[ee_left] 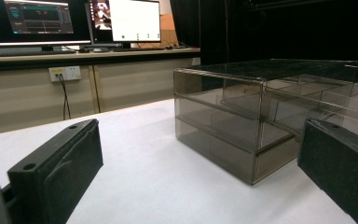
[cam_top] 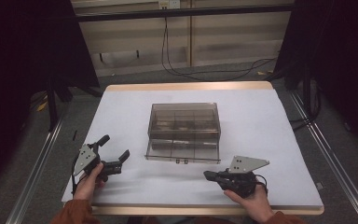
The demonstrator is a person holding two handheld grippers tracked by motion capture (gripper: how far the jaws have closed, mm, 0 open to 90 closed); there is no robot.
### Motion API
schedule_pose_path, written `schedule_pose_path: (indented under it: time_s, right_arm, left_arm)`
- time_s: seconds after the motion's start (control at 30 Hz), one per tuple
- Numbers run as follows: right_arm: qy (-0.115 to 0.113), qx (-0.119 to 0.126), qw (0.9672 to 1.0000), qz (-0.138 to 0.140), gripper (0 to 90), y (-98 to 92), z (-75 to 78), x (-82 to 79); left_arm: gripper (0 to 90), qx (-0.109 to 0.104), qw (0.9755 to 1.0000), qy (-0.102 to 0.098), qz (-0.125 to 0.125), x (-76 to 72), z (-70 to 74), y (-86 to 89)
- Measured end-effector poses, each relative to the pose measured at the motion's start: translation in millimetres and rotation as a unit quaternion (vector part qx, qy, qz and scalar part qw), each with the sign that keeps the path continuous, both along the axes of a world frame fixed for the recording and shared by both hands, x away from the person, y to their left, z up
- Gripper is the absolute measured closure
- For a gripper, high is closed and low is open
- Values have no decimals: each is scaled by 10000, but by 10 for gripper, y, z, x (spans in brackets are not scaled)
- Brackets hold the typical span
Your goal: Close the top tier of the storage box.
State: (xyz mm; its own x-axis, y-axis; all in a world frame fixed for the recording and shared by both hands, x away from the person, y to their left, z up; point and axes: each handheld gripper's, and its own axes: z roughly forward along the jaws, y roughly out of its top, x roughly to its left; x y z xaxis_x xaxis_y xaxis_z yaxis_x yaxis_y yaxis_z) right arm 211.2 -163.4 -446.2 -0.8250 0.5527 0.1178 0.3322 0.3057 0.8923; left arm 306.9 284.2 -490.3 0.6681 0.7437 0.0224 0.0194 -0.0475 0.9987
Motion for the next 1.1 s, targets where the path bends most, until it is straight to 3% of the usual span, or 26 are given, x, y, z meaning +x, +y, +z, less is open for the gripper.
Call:
schedule_pose_path:
  time_s: [0.37,0.93,1.1]
  right_arm:
    - [-43,-152,9998,106,900,141,-10,68]
    - [-59,-168,9996,238,900,410,-25,257]
    - [-88,-197,9994,262,900,477,-45,289]
  left_arm:
    - [0,-50,10000,6,1,0,-1,-6]
    - [0,-1,10000,-8,-3,0,0,1]
    - [0,-74,10000,3,9,-1,-2,-10]
